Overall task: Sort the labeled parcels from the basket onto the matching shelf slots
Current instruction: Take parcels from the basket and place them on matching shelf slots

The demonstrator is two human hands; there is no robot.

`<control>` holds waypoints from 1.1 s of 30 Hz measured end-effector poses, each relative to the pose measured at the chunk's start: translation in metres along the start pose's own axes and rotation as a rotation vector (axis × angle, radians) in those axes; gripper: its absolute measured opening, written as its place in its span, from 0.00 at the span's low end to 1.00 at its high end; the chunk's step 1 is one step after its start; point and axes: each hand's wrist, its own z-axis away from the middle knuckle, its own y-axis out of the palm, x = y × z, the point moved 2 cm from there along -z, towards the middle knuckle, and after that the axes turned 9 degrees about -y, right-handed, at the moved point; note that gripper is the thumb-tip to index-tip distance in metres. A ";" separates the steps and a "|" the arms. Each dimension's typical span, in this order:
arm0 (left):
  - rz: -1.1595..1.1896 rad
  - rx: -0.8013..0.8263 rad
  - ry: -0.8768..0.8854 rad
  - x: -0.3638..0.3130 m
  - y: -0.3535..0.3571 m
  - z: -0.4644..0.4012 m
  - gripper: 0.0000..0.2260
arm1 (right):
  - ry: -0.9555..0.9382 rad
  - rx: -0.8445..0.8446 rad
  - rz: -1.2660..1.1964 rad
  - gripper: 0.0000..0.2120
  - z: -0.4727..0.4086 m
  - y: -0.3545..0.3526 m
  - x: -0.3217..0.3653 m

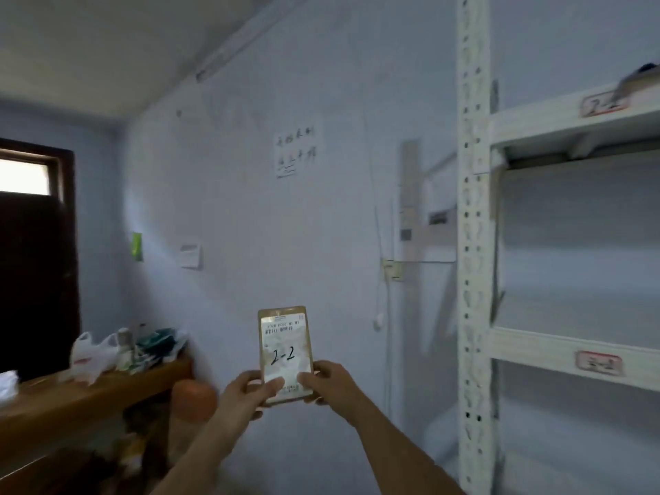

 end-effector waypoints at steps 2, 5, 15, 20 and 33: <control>-0.022 0.104 0.012 -0.008 0.036 0.005 0.23 | 0.037 -0.107 0.033 0.17 0.030 -0.031 -0.001; -0.054 0.280 0.050 -0.018 0.090 0.027 0.22 | 0.093 -0.268 0.087 0.16 0.083 -0.073 -0.001; -0.043 0.779 0.152 -0.038 0.262 0.135 0.14 | 0.241 -0.656 0.323 0.21 0.276 -0.197 0.042; -0.063 0.901 0.200 -0.061 0.327 0.193 0.14 | 0.284 -0.784 0.370 0.18 0.351 -0.240 0.070; 0.072 0.759 0.424 -0.199 0.414 0.261 0.20 | 0.010 -0.891 0.372 0.18 0.386 -0.359 0.180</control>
